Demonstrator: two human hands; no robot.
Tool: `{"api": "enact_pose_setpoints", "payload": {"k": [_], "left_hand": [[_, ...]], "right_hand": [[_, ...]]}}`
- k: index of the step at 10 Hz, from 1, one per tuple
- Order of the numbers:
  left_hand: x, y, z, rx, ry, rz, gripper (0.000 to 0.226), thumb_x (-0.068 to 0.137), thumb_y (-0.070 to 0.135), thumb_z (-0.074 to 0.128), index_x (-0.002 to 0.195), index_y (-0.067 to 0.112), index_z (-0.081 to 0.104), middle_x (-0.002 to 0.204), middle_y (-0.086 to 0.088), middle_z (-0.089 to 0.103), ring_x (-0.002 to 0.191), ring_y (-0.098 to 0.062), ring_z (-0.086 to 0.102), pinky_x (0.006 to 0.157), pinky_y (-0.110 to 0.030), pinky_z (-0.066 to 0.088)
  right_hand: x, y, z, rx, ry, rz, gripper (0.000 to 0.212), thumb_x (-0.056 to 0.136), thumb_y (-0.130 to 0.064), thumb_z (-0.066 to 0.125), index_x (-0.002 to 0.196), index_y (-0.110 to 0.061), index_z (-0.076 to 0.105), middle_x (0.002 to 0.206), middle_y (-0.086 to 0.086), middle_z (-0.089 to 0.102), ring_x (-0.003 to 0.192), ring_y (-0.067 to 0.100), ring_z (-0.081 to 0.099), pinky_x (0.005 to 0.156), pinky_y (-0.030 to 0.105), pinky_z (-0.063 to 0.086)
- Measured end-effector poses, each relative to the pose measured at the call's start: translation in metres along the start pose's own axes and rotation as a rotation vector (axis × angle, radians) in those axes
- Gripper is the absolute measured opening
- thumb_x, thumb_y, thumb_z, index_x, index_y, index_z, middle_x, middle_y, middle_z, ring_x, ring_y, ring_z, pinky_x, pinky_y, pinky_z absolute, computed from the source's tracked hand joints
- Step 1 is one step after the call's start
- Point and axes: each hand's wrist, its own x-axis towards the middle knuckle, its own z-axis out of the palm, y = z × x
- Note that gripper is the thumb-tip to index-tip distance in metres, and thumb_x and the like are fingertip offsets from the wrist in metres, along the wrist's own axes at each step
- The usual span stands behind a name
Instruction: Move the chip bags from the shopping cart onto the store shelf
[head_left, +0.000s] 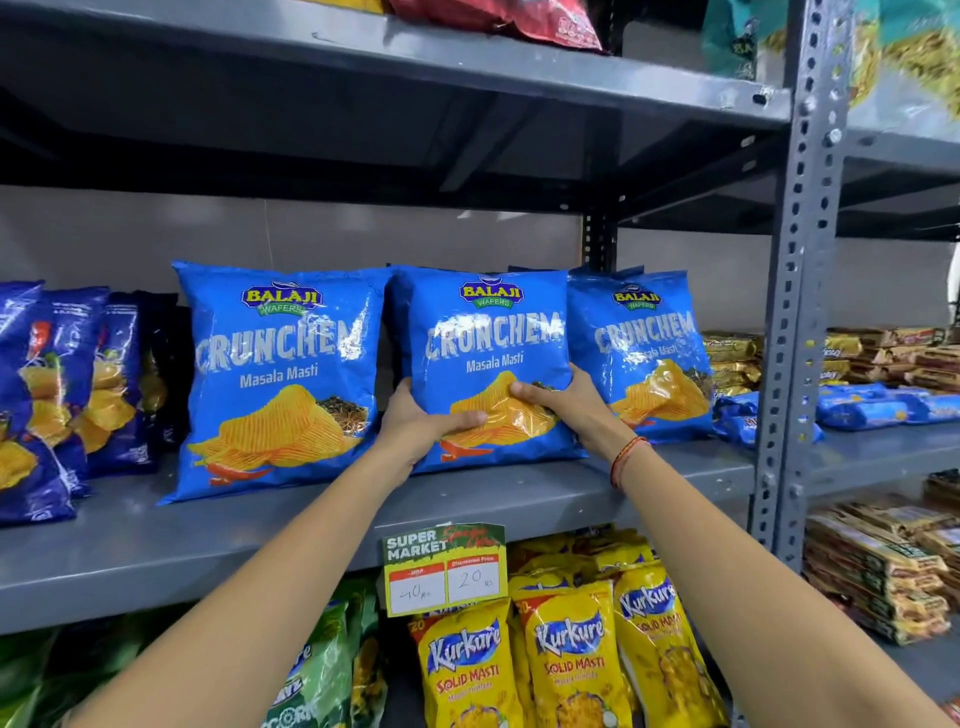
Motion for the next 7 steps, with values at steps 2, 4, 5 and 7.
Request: {"api": "enact_pose_setpoints", "payload": {"k": [2, 4, 5, 7], "left_hand": [[-0.004, -0.004, 0.006, 0.026, 0.045, 0.022, 0.102, 0.049, 0.024, 0.091, 0.134, 0.013, 0.037, 0.134, -0.010, 0.052, 0.118, -0.028, 0.053, 0.098, -0.049, 0.047], [-0.009, -0.005, 0.010, 0.065, 0.068, 0.013, 0.100, 0.052, 0.028, 0.089, 0.135, 0.014, 0.035, 0.133, -0.009, 0.052, 0.118, -0.027, 0.052, 0.099, -0.049, 0.046], [-0.016, -0.003, 0.012, 0.164, 0.128, 0.020, 0.099, 0.057, 0.036, 0.086, 0.137, 0.013, 0.032, 0.137, -0.008, 0.048, 0.123, -0.027, 0.047, 0.102, -0.046, 0.042], [-0.054, 0.002, 0.014, 0.240, 0.260, 0.203, 0.089, 0.074, 0.033, 0.073, 0.143, 0.015, 0.021, 0.148, -0.010, 0.026, 0.137, -0.027, 0.027, 0.108, -0.044, 0.029]], "right_hand": [[0.006, 0.005, -0.001, 0.007, -0.002, -0.037, 0.042, 0.071, -0.010, 0.081, 0.108, -0.019, 0.063, 0.105, -0.001, 0.072, 0.092, 0.013, 0.071, 0.074, 0.024, 0.059], [0.005, 0.009, -0.003, -0.020, -0.001, -0.017, 0.038, 0.069, -0.019, 0.084, 0.101, -0.025, 0.065, 0.095, -0.010, 0.076, 0.093, 0.015, 0.072, 0.066, 0.018, 0.056], [-0.001, 0.008, -0.005, -0.130, 0.037, 0.001, 0.055, 0.068, -0.035, 0.084, 0.116, -0.021, 0.060, 0.115, 0.000, 0.070, 0.103, 0.013, 0.068, 0.077, 0.023, 0.057], [-0.040, -0.005, -0.010, -0.347, 0.325, -0.106, 0.084, 0.069, -0.046, 0.079, 0.138, -0.015, 0.041, 0.112, 0.002, 0.055, 0.096, 0.016, 0.056, 0.073, 0.021, 0.045]]}}
